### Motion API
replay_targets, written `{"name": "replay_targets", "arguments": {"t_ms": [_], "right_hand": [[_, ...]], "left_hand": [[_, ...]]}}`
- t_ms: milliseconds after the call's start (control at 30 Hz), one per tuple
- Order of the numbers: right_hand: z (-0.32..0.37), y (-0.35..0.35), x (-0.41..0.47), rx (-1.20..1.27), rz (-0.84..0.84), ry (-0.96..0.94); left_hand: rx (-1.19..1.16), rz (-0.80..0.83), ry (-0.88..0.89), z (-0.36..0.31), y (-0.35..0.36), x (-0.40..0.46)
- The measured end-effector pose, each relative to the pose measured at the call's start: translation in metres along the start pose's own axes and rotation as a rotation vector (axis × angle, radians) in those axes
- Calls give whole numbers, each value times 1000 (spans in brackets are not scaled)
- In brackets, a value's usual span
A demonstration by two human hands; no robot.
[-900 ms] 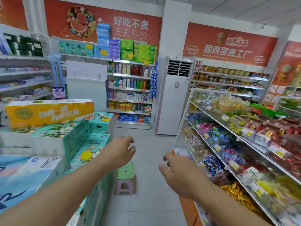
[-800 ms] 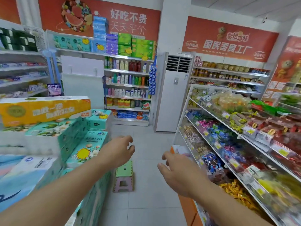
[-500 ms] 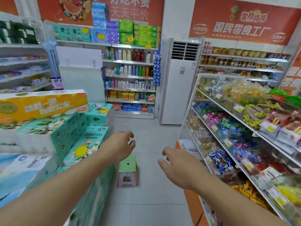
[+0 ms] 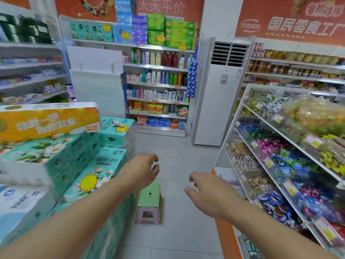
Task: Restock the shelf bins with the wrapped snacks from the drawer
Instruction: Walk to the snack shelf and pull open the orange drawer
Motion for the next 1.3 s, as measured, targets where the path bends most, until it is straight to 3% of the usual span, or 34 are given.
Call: {"name": "replay_targets", "arguments": {"t_ms": [367, 767, 1033, 1300], "right_hand": [[-31, -9, 125, 12, 7, 75], [-143, -11, 277, 56, 24, 44], [-173, -13, 384, 74, 54, 12], [-202, -6, 482, 76, 36, 141]], "left_hand": [[37, 66, 61, 25, 22, 148], [62, 92, 21, 0, 84, 301], [74, 100, -10, 18, 99, 399], [27, 177, 58, 36, 137, 531]]}}
Point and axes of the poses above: each hand's wrist, its own x-axis towards the middle knuckle, its own y-axis out of the palm, z = x × y, the point moved 2 cm from there along x, towards the middle knuckle
